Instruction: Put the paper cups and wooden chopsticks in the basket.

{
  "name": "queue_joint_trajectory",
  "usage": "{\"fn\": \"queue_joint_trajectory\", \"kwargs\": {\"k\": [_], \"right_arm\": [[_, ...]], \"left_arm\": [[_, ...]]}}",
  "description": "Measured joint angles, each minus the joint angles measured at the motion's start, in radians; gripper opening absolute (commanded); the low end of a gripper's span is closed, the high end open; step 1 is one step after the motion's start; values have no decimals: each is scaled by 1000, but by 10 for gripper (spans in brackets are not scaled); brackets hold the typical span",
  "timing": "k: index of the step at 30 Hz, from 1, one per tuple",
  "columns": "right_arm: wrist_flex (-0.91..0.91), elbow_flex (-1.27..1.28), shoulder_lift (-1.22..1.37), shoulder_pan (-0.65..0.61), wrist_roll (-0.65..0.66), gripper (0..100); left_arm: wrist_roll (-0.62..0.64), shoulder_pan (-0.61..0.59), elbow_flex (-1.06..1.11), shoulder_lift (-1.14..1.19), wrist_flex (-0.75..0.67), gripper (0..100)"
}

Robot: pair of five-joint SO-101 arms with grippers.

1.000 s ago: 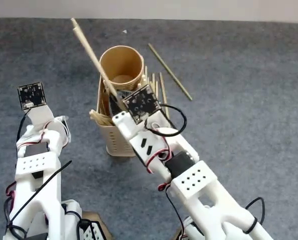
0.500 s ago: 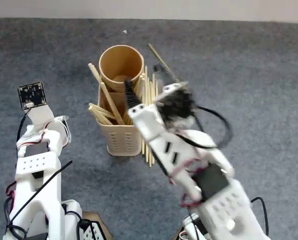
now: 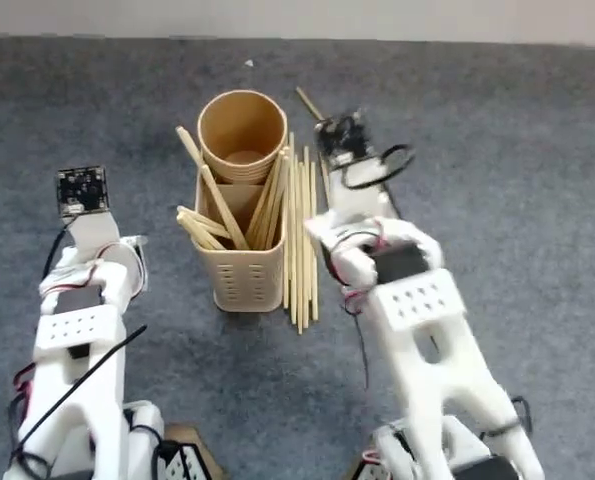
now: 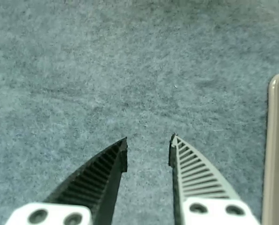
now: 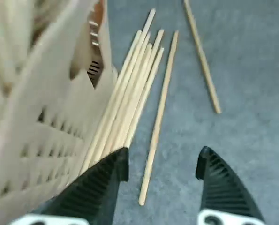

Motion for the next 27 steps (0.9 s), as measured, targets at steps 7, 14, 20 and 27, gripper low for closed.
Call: {"fn": "queue_joint_trajectory", "kwargs": {"k": [7,14,20,27], "right_arm": [[-175,9,330,-23,-58,237],[-261,18,419,-43,-149,237],[-264,15,494,-38,-150,237],[-175,-54,543,-3,-89,101]], "left_arm": [[0,0,0,0,0,175],[0,0,0,0,0,175],[0,0,0,0,0,175],[0,0,0,0,0,175]]}}
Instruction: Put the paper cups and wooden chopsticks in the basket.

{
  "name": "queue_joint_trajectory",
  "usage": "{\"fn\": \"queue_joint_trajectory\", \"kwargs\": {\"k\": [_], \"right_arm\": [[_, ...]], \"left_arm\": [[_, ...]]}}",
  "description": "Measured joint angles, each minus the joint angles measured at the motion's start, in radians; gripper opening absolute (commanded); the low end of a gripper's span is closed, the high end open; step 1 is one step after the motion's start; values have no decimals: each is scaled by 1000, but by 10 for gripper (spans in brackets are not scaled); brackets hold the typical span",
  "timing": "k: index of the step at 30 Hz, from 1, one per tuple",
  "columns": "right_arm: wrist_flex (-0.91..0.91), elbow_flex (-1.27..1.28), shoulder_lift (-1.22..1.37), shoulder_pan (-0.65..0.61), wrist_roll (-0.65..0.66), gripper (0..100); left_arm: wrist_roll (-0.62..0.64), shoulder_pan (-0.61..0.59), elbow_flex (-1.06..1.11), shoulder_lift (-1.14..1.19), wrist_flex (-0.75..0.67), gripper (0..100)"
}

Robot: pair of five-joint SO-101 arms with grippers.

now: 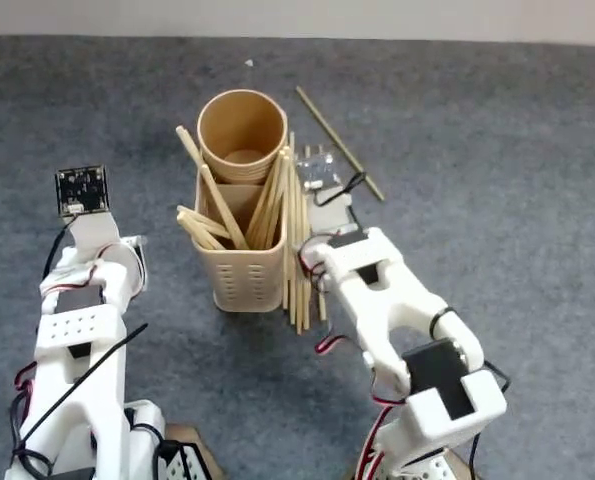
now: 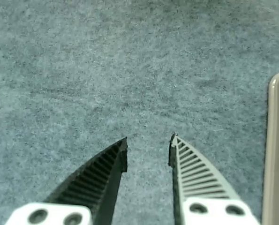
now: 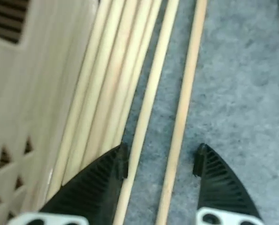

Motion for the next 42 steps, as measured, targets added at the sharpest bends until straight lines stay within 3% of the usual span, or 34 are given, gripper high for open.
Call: {"fn": "queue_joint_trajectory", "kwargs": {"k": [3,14,22,25,30,36,42], "right_arm": [[41,-40,3,54,3,1],[58,-81,-14,127,2,5],[58,-84,-503,167,2,5],[58,-84,-750,118,2,5],[-18,-86,-1017,-98,2,5],[-153,-77,-1048,-267,2,5],[-377,150,-982,-305,32,5]], "left_arm": [[0,0,0,0,0,175],[0,0,0,0,0,175],[0,0,0,0,0,175],[0,0,0,0,0,175],[0,2,0,0,0,175],[0,3,0,0,0,175],[0,3,0,0,0,175]]}}
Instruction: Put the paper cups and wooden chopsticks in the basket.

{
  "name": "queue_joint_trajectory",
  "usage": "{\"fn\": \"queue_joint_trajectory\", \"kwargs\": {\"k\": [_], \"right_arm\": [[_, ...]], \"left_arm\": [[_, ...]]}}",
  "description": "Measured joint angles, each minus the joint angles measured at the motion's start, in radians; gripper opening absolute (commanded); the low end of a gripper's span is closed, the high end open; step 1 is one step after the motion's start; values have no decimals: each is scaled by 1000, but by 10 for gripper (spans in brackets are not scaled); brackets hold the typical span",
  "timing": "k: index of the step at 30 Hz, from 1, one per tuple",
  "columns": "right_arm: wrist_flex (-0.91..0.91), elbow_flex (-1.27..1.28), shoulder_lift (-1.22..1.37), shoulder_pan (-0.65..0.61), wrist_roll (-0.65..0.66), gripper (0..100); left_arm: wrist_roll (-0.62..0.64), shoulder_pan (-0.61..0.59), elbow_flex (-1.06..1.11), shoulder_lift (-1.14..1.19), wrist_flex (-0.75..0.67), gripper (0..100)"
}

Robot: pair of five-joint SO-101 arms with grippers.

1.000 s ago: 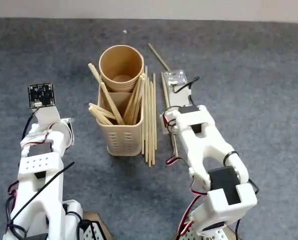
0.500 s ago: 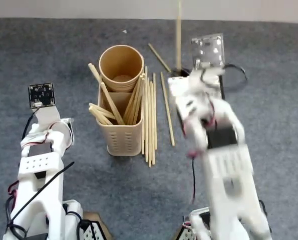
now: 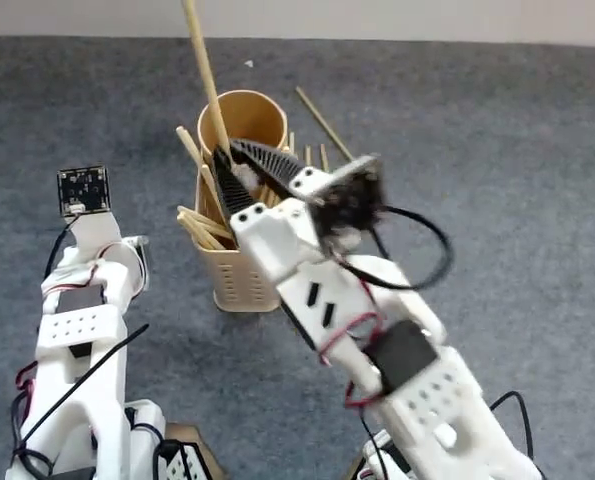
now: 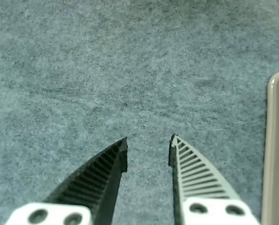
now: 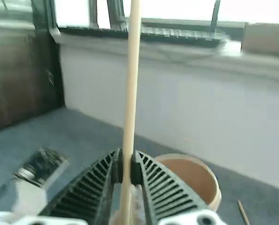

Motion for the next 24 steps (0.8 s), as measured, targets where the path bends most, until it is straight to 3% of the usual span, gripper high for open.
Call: {"fn": "queue_joint_trajectory", "kwargs": {"k": [5,12,17,20,24], "right_arm": [[-48,89,69,-2,41,20],[80,94,8,-2,44,241],[210,72,-121,3,63,241],[319,-12,-201,63,77,241],[494,-118,-227,232,78,241]], "left_arm": [[0,0,0,0,0,175],[0,0,0,0,0,175],[0,0,0,0,0,175],[0,0,0,0,0,175],[0,0,0,0,0,175]]}}
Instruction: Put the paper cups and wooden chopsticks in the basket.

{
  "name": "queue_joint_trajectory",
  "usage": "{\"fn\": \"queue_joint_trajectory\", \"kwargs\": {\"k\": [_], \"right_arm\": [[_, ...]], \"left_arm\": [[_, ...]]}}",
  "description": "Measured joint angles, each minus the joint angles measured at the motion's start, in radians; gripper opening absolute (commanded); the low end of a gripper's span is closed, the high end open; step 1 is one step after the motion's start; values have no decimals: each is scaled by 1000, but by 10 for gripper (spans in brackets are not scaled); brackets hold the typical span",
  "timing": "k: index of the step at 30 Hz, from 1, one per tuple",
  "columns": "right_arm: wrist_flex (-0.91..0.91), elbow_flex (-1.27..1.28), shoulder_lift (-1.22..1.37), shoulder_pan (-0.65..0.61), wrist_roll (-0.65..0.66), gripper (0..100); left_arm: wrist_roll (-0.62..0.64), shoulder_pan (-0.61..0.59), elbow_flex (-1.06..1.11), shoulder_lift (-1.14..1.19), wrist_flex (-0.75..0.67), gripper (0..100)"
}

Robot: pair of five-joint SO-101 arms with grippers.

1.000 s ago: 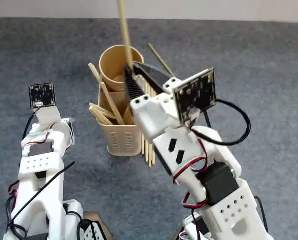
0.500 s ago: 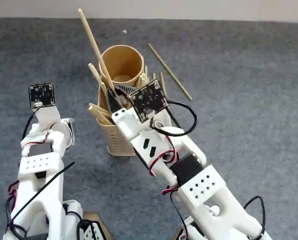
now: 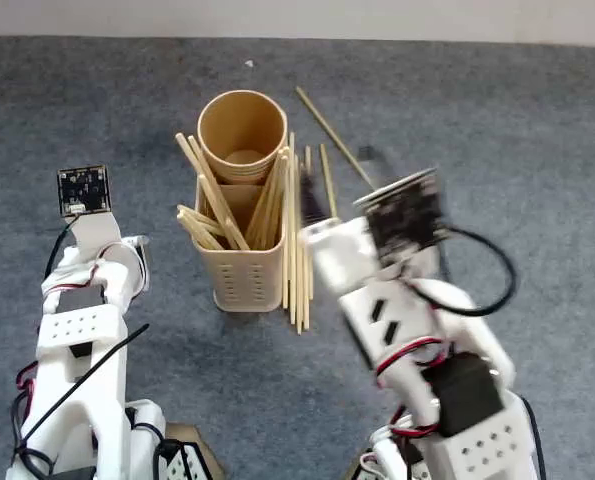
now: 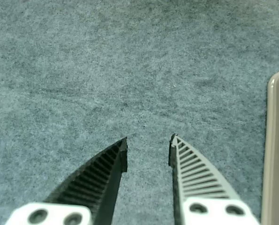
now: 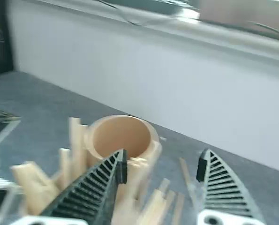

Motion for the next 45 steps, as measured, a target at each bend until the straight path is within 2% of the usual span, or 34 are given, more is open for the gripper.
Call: {"fn": "queue_joint_trajectory", "kwargs": {"k": [4,7,13,18,23,30,34,38,45], "right_arm": [[68,55,95,130,12,241],[44,146,252,157,43,241],[-140,216,638,137,41,241],[-232,216,868,48,-44,241],[-279,216,905,-11,-87,241],[-304,216,922,-25,-91,241],[-315,201,1003,-23,-37,241],[-310,135,1109,5,-20,241],[-153,-32,1226,94,-9,241]], "left_arm": [[0,0,0,0,0,175],[0,0,0,0,0,175],[0,0,0,0,0,175],[0,0,0,0,0,175],[0,0,0,0,0,175],[0,0,0,0,0,175],[0,0,0,0,0,175],[0,0,0,0,0,175],[0,0,0,0,0,175]]}}
